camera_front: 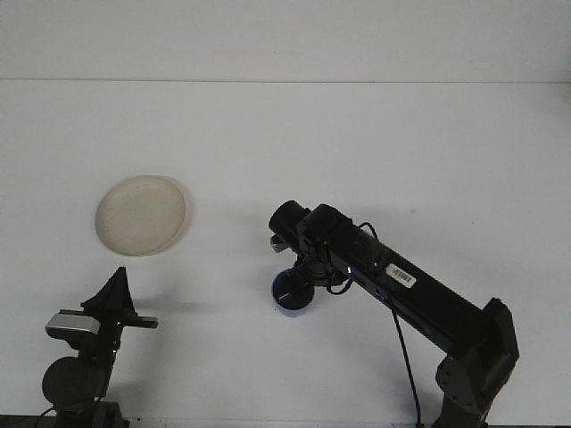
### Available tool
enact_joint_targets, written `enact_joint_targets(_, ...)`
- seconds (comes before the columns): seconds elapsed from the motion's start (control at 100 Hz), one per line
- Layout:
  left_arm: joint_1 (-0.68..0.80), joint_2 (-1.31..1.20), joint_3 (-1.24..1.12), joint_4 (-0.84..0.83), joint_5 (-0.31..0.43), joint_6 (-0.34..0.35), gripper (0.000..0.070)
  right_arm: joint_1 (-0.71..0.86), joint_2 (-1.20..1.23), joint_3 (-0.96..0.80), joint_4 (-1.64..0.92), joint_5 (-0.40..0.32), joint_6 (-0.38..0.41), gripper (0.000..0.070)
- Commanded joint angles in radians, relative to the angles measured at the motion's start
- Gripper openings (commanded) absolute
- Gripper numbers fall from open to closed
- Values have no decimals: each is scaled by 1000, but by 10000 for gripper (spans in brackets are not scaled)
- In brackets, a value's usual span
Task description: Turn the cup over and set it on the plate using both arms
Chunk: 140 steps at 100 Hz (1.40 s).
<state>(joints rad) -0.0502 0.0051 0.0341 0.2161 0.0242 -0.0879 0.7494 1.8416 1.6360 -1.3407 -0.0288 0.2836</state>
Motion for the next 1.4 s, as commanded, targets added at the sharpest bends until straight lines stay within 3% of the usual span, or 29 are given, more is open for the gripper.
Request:
enact_joint_targets(0.0,0,-1,-19,10,-5,4,11,-2,12,42,-26,3,-24,359)
enact_joint_targets(0.37,0,-1,-19,10,-5,4,11,-128,-221,66,-28,-1,-106,389)
enact_joint_targets(0.77,0,-1,-19,10,-5,4,11,-572,-476,63,-29,0,-234,387)
enact_joint_targets(0.91,0,-1,-19,10,-5,4,11,-703,-539,46,-21,3,-237,387)
enact_joint_targets(1.13,0,-1,-19,10,-5,4,11,-752,-713,-142,161,3,-240,387)
enact_joint_targets(1.39,0,-1,-19,10,-5,4,12,-751,-977,-528,453,8,-236,387)
